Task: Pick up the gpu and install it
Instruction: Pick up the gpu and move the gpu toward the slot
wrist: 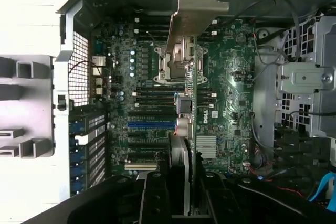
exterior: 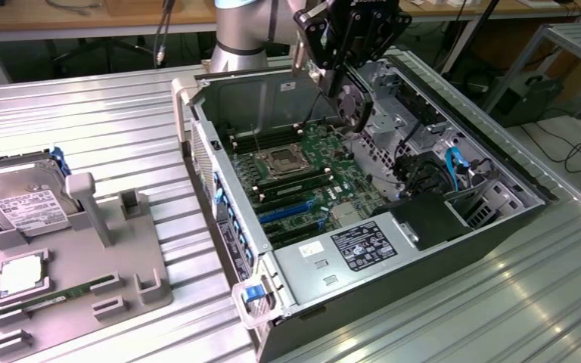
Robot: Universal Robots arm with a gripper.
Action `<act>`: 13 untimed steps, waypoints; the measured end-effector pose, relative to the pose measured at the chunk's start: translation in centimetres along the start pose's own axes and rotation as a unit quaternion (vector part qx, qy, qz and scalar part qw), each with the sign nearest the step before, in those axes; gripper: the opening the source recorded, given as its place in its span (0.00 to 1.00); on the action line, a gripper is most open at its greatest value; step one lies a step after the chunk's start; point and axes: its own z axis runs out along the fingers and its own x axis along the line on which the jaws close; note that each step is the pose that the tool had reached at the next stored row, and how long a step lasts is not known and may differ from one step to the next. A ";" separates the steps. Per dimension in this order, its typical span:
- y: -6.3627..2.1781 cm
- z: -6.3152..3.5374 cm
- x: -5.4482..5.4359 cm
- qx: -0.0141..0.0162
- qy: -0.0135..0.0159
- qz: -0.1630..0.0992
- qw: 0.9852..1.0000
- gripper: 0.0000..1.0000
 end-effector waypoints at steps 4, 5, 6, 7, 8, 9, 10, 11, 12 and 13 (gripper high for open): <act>-0.01 0.03 -0.5 0.000 0.000 0.000 1.000 0.27; -0.01 0.03 -0.6 0.000 0.000 0.000 1.000 0.27; -0.01 0.04 -0.7 0.000 0.000 0.000 1.000 0.27; -0.01 0.04 -0.8 0.000 0.000 0.000 1.000 0.27; -0.01 0.05 -1.0 0.000 0.000 0.000 1.000 0.27; -0.02 0.05 -1.1 0.000 0.000 0.000 1.000 0.27; -0.02 0.06 -1.2 0.000 0.000 0.000 1.000 0.27; -0.02 0.06 -1.4 0.000 0.000 0.000 1.000 0.27; -0.02 0.07 -1.5 0.000 0.000 0.000 1.000 0.27; -0.02 0.07 -1.7 0.000 0.000 0.000 1.000 0.27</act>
